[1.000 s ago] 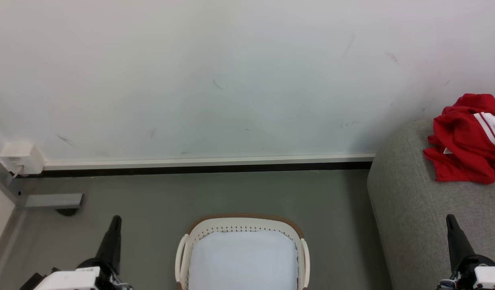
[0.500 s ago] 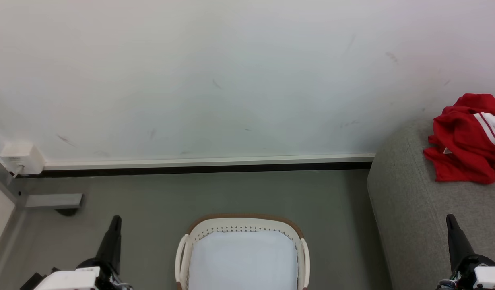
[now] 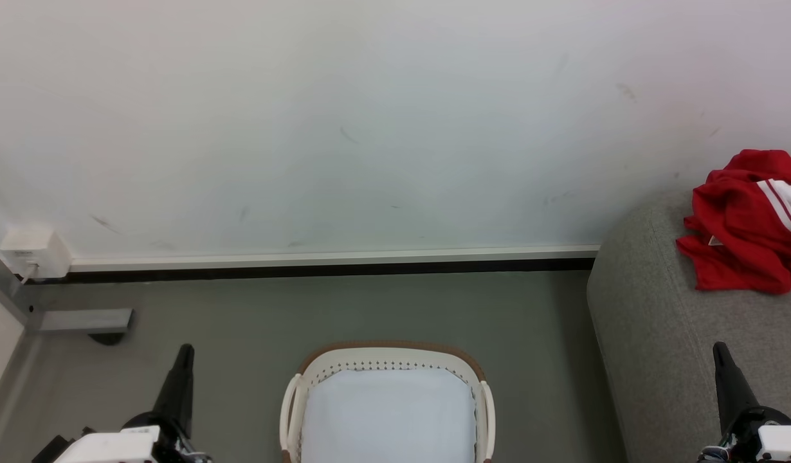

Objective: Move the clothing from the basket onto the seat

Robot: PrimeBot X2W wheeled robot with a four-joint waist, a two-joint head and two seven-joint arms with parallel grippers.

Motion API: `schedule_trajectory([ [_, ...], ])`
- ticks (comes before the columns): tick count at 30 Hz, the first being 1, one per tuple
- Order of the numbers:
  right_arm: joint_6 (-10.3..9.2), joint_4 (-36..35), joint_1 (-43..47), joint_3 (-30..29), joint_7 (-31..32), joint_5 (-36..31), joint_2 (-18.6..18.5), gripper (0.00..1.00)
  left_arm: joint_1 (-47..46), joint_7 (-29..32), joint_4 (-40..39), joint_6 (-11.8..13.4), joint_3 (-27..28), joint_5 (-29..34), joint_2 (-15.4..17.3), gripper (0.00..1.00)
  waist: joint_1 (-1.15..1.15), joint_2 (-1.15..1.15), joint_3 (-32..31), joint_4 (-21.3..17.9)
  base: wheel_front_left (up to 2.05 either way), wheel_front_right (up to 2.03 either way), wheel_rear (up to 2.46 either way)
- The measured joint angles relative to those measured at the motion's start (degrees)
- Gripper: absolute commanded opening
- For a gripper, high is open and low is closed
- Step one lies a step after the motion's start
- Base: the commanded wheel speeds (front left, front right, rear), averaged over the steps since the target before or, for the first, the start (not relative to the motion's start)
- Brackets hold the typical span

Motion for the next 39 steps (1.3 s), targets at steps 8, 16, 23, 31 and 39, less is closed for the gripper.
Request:
schedule_trajectory([
  [8,0.00,0.0,0.0,0.0,0.0,0.0,0.0,0.00,0.0,0.0,0.0,0.0,0.0,0.0,0.0,0.00,0.00,0.00,0.0,0.0,0.00,0.00,0.00],
  [16,0.00,0.0,0.0,0.0,0.0,0.0,0.0,0.00,0.0,0.0,0.0,0.0,0.0,0.0,0.0,0.00,0.00,0.00,0.0,0.0,0.00,0.00,0.00],
  [23,0.00,0.0,0.0,0.0,0.0,0.0,0.0,0.00,0.0,0.0,0.0,0.0,0.0,0.0,0.0,0.00,0.00,0.00,0.0,0.0,0.00,0.00,0.00],
  [31,0.00,0.0,0.0,0.0,0.0,0.0,0.0,0.00,0.0,0.0,0.0,0.0,0.0,0.0,0.0,0.00,0.00,0.00,0.0,0.0,0.00,0.00,0.00],
  [39,0.00,0.0,0.0,0.0,0.0,0.0,0.0,0.00,0.0,0.0,0.0,0.0,0.0,0.0,0.0,0.00,0.00,0.00,0.0,0.0,0.00,0.00,0.00],
])
